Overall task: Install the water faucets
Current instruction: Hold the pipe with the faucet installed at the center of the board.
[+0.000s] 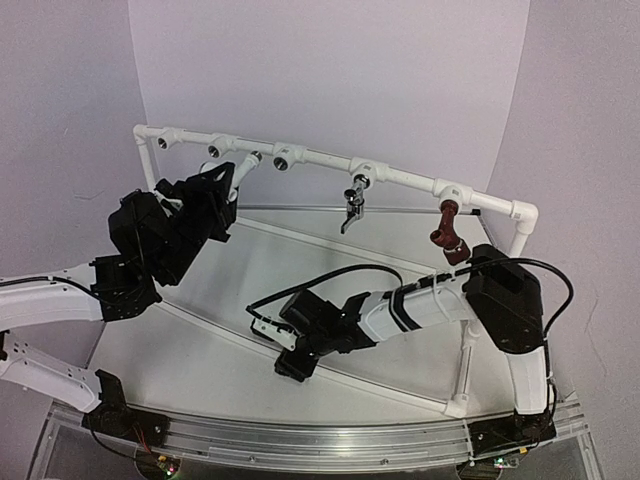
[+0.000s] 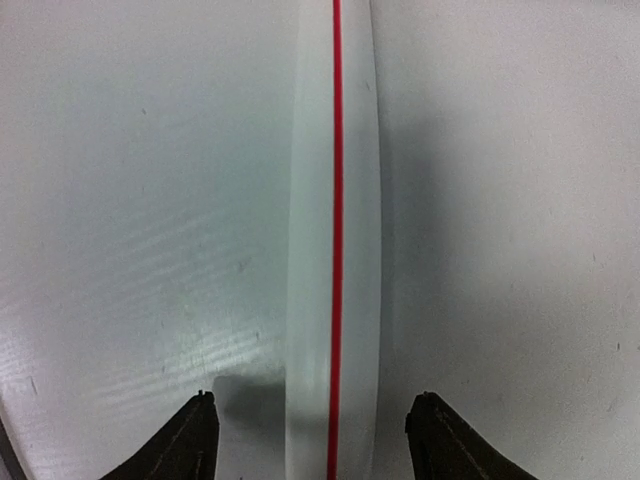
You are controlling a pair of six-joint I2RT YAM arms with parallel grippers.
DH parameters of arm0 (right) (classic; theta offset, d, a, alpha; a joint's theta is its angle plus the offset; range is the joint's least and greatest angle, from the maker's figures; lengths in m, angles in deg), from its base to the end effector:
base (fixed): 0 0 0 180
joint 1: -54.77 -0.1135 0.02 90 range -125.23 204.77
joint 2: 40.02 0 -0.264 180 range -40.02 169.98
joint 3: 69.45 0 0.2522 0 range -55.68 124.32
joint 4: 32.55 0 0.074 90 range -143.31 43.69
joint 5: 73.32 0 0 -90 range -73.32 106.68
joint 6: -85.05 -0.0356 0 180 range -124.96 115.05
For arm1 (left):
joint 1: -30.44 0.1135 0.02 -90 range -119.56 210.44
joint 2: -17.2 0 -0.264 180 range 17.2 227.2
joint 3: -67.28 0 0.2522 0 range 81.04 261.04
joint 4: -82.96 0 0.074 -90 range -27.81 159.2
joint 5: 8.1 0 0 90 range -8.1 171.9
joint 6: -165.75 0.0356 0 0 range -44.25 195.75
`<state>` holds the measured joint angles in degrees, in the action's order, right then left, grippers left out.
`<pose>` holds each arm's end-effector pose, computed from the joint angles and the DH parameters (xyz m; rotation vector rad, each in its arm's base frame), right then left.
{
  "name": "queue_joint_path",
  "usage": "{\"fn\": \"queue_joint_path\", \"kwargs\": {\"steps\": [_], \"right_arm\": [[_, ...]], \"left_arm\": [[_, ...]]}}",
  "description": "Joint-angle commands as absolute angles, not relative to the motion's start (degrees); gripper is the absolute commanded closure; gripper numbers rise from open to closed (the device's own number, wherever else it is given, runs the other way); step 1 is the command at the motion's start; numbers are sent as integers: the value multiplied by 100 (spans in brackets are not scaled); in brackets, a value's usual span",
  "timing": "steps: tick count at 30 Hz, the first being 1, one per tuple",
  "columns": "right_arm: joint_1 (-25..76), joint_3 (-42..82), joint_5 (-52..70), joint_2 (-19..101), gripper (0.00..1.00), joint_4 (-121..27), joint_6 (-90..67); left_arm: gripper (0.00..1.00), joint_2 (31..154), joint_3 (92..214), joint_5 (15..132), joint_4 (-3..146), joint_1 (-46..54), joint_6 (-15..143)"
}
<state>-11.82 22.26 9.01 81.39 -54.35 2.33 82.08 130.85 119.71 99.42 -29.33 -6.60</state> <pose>0.1723 0.4100 0.1283 -1.5854 2.0091 0.5911 0.1491 -0.2125 0.3735 -0.9104 1.2810 -1.6135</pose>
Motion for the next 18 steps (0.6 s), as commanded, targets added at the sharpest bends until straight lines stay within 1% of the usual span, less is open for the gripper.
{"fn": "queue_joint_path", "kwargs": {"steps": [1,3,5,7,9,10,12,13,18], "right_arm": [[-1194,3118,745,8818,32,-5108,531],[-1194,3349,686,9090,33,-5042,613],[-1186,3394,598,9206,37,-4950,674],[-1185,3208,544,9176,42,-4758,725],[-1185,2997,611,9111,51,-4598,740],[-1185,2887,620,9092,60,-4495,736],[-1185,2758,682,9080,96,-4373,677],[-1185,2725,712,9089,100,-4363,608],[-1185,2231,551,8850,100,-4131,557]], "left_arm": [[100,7782,13054,12241,9839,-2952,-510],[100,7681,13067,12273,9747,-2950,-464],[100,7656,13090,12252,9666,-2951,-481],[100,7676,13101,12193,9652,-2952,-524],[100,7693,13104,12160,9650,-2950,-536],[100,7686,13092,12155,9646,-2951,-547],[100,7699,13098,12131,9643,-2951,-601],[100,7728,13105,12104,9643,-2950,-654],[100,7997,13264,11921,9652,-2951,-810]]}}
